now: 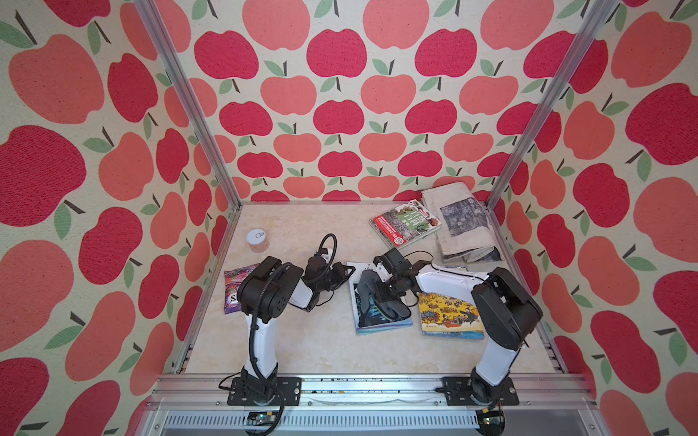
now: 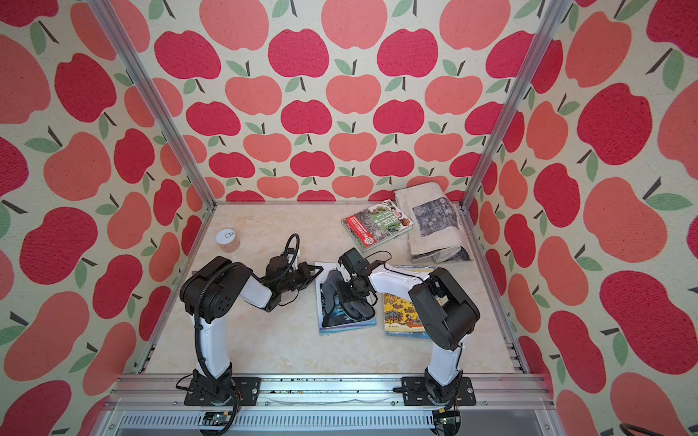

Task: Wipe the cover of the book
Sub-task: Wipe the dirt from the cover of the book.

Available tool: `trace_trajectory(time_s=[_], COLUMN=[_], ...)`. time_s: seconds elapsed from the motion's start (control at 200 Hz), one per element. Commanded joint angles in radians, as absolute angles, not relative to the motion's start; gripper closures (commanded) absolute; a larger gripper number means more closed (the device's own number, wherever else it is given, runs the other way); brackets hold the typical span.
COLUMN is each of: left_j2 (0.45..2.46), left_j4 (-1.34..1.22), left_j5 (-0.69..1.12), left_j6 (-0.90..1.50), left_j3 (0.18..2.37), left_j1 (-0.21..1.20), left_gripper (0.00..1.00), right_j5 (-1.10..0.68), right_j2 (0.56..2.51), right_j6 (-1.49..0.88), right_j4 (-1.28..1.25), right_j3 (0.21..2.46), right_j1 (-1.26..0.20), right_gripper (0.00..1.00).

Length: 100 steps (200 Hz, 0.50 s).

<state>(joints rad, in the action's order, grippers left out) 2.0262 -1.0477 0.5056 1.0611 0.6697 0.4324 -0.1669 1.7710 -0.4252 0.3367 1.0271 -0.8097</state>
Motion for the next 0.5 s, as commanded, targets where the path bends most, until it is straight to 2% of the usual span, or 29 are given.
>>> trace_trajectory(time_s=[0.0,0.18,0.495], left_j2=[2.057,2.067,2.085], left_j4=[-1.055,-1.06,-1.08], left_j5=[0.514,0.521,0.551], left_j6=[1.066,1.074,1.109], left_j3=[0.695,0.699,0.713], left_j1=[0.429,0.431,0.437], left_gripper=[1.0,1.0,1.0], right_j5=[-0.167,-0.206,-0.25], right_j2=[1.752,1.801,2.023], right_j6=[-0.463,-0.484,-0.461], right_j4=[0.374,0.32,0.329], right_j3=[0.978,1.027,1.33], right_j1=[-0.89,-0.915,-0.838], right_gripper=[1.0,1.0,1.0])
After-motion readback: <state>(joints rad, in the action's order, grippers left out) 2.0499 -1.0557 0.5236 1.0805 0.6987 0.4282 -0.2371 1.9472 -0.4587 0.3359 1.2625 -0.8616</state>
